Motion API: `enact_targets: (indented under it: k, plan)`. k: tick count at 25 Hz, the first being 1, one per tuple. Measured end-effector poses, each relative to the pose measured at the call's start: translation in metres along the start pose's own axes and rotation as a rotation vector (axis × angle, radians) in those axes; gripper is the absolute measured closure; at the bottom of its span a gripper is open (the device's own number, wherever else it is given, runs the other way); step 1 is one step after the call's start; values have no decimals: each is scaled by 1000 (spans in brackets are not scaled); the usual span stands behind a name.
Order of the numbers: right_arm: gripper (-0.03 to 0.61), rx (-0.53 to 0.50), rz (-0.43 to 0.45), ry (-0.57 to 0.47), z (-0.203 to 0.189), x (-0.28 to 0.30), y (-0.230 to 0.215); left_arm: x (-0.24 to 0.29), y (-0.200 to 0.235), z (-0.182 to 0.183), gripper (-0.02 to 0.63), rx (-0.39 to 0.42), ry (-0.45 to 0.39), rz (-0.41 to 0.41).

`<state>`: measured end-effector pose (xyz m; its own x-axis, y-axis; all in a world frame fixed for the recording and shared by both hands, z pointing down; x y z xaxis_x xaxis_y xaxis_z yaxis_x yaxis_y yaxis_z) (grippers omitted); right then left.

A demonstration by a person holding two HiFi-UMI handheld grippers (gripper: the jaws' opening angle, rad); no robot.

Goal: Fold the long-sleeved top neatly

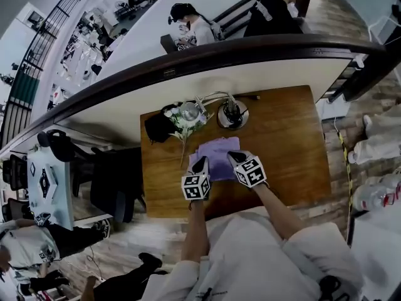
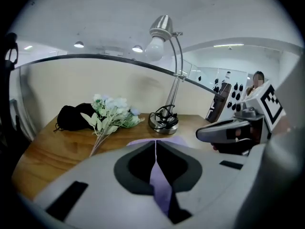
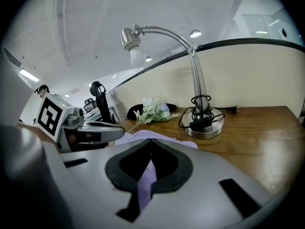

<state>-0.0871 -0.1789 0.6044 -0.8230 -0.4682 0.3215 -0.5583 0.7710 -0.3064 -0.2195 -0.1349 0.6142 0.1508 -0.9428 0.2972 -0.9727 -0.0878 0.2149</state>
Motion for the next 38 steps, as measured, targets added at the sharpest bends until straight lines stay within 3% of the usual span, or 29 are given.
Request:
enact_targets:
  k: [7,13,22,38]
  plan:
    - [571,-13,33,-25,11,-25,10,-26,-21,20,589,3,-45,28]
    - [571,-60,73,22,-7,-43,14,-45,-43,15,589,-44,-61,18]
    - [571,-82,85,-70,5,-57,22,-55,-53,15,589,18,-64,52]
    - [572,-81,84,-77,-2,-72,26,-73,-61,13,589,31,-87,83]
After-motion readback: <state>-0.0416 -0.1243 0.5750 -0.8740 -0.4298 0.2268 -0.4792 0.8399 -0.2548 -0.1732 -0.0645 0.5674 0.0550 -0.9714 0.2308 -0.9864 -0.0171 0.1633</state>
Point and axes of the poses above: the fingertips, and each gripper's own axes: x forward along the fingers, y to its left, z out of its top, the point moved 4 cm from there along -x, backward along the fingers, and after that the axes turned 15 degrees about -y, right-handed, at the moved point
